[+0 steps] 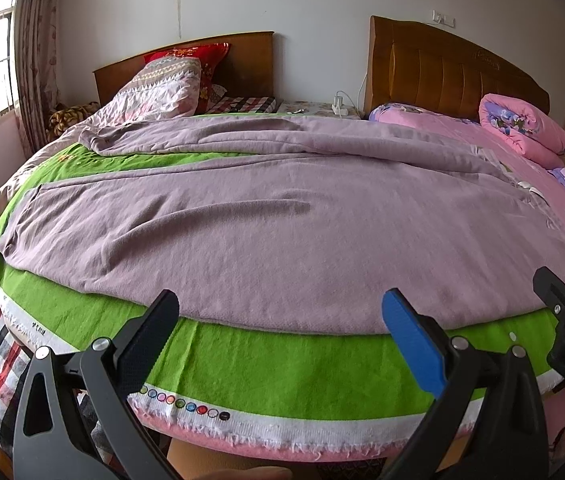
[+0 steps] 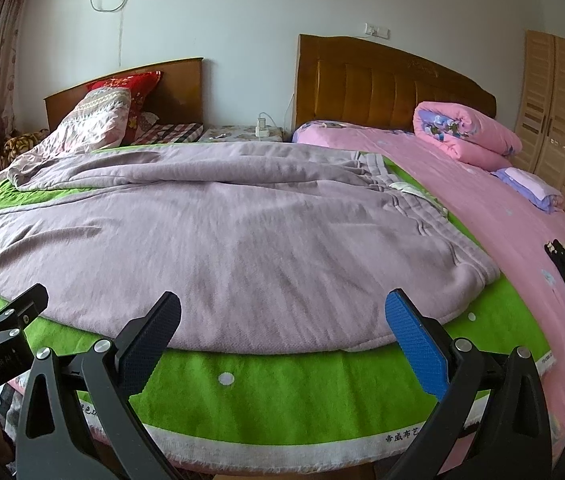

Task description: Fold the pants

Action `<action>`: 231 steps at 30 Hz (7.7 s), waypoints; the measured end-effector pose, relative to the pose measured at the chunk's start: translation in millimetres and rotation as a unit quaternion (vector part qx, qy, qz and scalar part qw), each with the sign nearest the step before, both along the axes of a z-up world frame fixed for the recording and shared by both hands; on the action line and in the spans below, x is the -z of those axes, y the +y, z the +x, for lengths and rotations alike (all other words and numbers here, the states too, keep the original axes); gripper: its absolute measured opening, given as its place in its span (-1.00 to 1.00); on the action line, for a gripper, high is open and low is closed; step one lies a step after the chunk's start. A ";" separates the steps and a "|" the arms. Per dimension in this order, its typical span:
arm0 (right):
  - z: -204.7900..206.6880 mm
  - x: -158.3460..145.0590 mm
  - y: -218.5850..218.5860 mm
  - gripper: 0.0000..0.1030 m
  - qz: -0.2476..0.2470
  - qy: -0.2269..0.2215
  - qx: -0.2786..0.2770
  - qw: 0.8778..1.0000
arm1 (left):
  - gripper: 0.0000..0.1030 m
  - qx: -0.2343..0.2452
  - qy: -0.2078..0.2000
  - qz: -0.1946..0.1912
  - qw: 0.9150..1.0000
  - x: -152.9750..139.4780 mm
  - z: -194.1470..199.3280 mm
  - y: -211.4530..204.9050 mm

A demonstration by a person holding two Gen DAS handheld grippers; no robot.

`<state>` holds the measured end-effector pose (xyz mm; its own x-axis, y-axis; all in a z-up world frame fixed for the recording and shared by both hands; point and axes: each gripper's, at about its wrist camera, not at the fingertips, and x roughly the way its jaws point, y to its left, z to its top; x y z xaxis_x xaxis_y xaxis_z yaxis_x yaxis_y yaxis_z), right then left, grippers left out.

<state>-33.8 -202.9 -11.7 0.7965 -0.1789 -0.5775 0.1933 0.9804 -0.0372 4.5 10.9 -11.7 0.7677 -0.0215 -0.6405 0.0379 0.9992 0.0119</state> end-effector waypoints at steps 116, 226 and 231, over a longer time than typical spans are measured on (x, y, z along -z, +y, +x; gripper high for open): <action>0.3 -3.7 -240.1 0.19 0.183 0.033 -0.171 0.968 | 0.86 0.281 0.035 -0.156 0.946 -35.4 67.5 80.8; 413.9 11.8 350.7 -0.81 0.076 0.249 -0.480 0.838 | 0.90 -0.200 0.013 -0.175 0.964 -4.8 126.4 391.6; 369.8 -35.4 368.7 -0.83 0.093 0.192 -0.532 0.819 | 0.90 -0.191 0.001 -0.227 0.955 -6.9 124.9 404.4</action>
